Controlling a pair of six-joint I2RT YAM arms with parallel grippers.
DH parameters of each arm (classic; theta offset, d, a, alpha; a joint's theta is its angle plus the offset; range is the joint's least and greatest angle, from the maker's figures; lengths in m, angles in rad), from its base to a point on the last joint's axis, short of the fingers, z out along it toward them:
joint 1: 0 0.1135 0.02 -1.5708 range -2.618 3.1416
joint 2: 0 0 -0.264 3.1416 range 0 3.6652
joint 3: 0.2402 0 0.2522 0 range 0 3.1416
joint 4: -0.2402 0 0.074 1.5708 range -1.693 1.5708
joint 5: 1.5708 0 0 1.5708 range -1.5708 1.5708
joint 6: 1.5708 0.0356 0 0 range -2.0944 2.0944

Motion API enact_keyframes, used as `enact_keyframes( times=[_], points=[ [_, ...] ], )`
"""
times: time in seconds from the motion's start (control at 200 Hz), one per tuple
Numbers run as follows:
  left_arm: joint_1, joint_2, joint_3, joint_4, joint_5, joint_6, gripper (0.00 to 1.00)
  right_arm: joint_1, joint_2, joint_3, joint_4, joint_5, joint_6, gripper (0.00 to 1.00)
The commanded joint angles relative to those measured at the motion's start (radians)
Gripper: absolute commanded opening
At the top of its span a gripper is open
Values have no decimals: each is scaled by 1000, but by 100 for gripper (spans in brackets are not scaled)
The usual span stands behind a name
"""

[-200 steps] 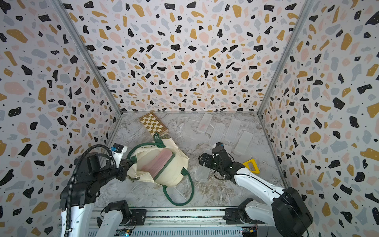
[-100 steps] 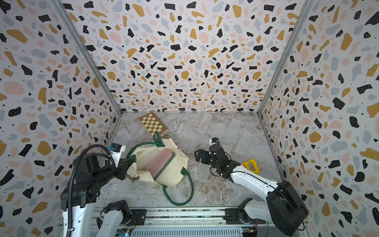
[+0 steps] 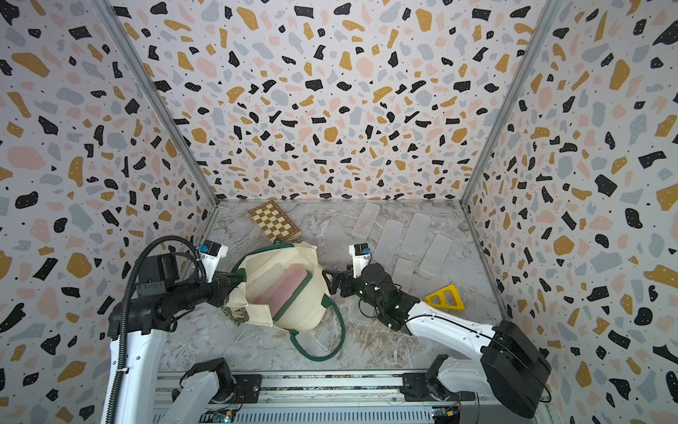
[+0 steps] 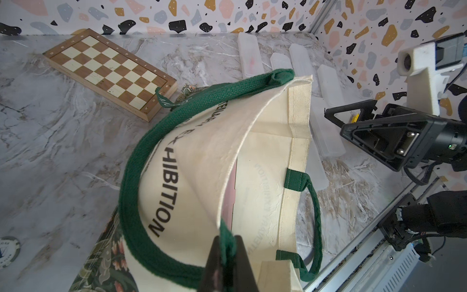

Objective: Take out the pencil case from the canvas bag
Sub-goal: Place the pencil case at the center of the board.

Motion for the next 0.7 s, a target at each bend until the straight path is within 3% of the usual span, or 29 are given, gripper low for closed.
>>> enact_keyframes(
  times=[0.0,0.36,0.696],
  points=[
    [7,-6,38,-9,33,20,0,47,-36,46,45,11,-63,100],
    [6,50,137,-58,48,31,0,200,-21,124,-17,25,-126,100],
    [6,67,169,-60,41,26,0,314,140,260,-134,16,-174,99]
  ],
)
